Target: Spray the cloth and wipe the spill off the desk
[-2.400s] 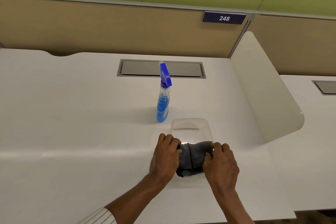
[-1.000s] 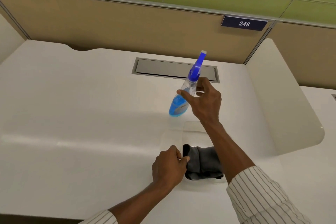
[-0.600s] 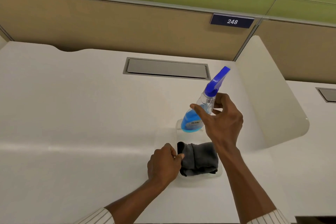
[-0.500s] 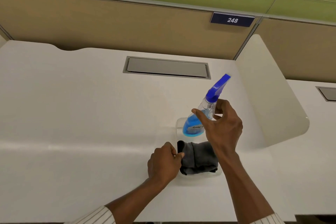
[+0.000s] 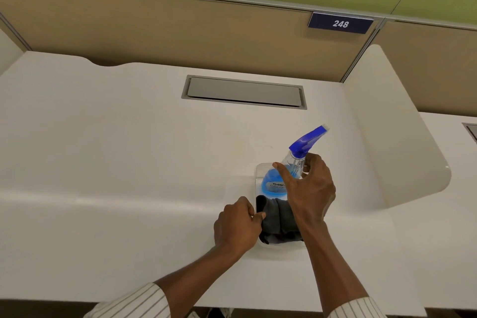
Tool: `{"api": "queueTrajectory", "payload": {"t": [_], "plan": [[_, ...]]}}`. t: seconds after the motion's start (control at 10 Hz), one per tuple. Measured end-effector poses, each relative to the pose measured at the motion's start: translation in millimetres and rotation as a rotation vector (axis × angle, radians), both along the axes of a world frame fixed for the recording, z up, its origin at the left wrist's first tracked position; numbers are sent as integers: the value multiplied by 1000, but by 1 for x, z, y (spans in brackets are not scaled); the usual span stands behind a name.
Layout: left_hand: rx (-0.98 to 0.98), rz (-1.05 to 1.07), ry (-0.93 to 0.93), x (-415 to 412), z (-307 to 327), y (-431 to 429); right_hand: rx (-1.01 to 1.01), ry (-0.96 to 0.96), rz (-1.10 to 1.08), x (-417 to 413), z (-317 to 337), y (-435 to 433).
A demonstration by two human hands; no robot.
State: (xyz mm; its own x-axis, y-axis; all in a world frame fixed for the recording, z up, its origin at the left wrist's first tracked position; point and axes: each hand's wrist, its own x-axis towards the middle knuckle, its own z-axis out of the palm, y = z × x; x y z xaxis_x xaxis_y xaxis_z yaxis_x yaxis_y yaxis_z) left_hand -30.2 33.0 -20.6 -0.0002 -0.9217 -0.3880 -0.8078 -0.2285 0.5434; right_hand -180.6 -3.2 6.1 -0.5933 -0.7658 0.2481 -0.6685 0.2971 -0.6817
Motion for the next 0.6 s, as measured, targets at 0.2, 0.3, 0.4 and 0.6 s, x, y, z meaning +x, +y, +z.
{"api": "queueTrajectory", "payload": {"t": [0.2, 0.3, 0.4, 0.6], "plan": [[1, -7, 3, 0, 0, 1, -17, 20, 7, 3, -3, 6], [-10, -5, 17, 1, -2, 2, -2, -25, 11, 5, -2, 10], [-10, -7, 29, 3, -2, 2, 7, -28, 0, 6, -1, 20], [28, -28, 36, 17, -10, 6, -7, 40, -43, 20, 0, 51]]}}
